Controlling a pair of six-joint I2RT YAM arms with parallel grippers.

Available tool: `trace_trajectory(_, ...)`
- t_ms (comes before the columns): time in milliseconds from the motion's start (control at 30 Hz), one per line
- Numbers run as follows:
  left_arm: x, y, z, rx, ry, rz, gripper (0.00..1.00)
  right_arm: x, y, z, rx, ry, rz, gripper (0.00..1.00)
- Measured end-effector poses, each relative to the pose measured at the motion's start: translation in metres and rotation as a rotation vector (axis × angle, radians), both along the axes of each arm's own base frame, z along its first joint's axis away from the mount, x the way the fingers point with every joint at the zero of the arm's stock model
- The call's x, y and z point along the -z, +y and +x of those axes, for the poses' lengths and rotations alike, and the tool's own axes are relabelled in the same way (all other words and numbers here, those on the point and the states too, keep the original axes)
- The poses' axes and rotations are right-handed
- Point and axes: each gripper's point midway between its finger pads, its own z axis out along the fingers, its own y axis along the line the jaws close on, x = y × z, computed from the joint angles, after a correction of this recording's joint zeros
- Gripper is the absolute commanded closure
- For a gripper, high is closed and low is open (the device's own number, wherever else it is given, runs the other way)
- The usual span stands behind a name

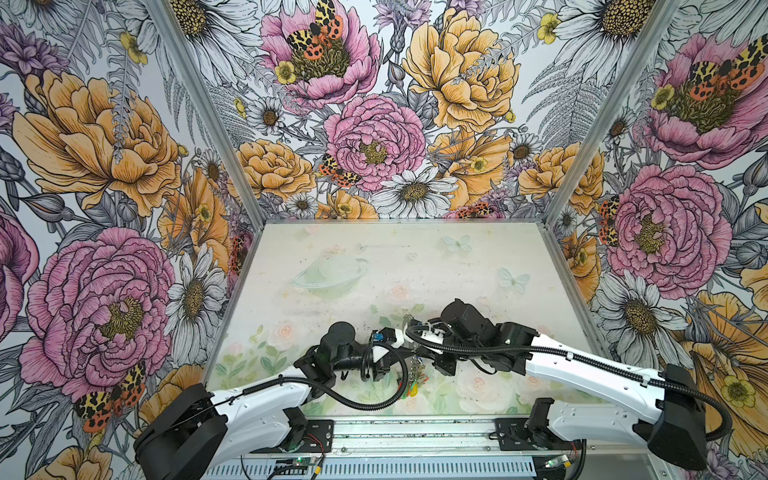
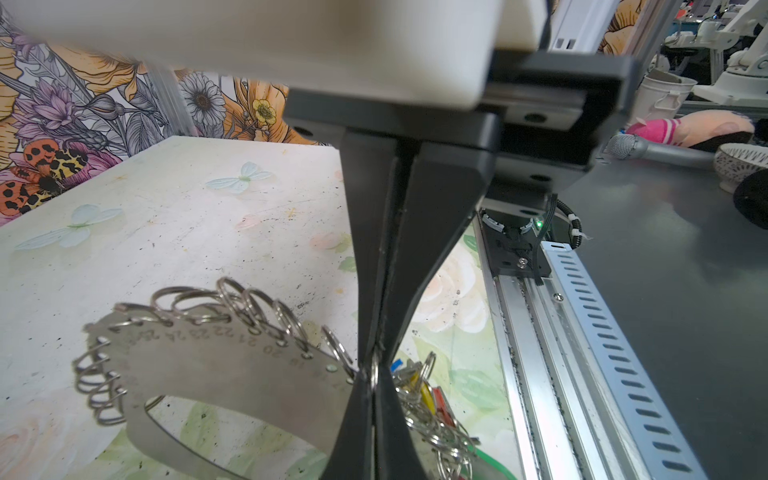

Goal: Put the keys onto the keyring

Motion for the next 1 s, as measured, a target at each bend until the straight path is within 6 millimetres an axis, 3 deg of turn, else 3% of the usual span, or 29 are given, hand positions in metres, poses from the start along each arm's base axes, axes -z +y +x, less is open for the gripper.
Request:
trace_trajectory(100, 0.000, 0.000, 0.003, -0.017, 0.007, -0.001, 1.00, -0.001, -0.001, 0.004, 0.020, -0.019, -0.003, 0.85)
trace_trajectory(233, -0.001, 0.002, 0.006, -0.041, 0.025, -0.013, 1.00, -0.011, -0.002, 0.009, 0.043, -0.058, 0.017, 0.81)
trace_trajectory(367, 0.000, 0.004, 0.009, -0.059, 0.039, -0.021, 1.00, -0.016, -0.001, 0.010, 0.050, -0.068, 0.037, 0.80)
trace_trajectory(1000, -0.020, 0.006, 0.014, -0.087, 0.040, -0.107, 1.00, -0.003, 0.002, 0.013, 0.065, -0.042, 0.014, 0.81)
